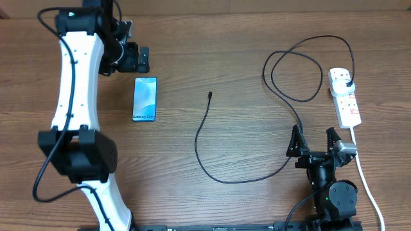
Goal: Plug charger to phone and switch on socket
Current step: 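Lower the left gripper onto the phone's top edge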
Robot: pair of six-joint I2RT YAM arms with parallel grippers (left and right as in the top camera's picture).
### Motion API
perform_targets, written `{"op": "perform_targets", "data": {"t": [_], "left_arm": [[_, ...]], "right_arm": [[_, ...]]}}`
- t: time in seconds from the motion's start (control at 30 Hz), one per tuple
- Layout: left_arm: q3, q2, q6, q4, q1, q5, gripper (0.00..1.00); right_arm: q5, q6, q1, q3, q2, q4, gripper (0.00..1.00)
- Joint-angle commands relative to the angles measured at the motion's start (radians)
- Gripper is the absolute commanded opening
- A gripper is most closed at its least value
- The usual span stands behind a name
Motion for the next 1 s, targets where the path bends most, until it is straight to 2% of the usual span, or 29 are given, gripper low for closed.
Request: {"op": "perform_targets", "data": {"t": [0.0,0.5,0.97], "left_arm": [[-0.004,0.072,-0.027,-0.002,-0.007,-0.031,1.00],[-0.004,0.267,-0.021,0.004,-0.007,-0.034,1.00],[-0.011,0.290,-0.026,0.068,-0.009,-0.021,1.00]], "right_arm": [[0.009,-0.003,-0.005,-0.010,-0.012,0.005,1.00],[0.009,-0.003,-0.005,-0.010,-0.012,0.005,1.00],[0.009,-0.003,-0.005,-0.010,-0.012,0.005,1.00]]}}
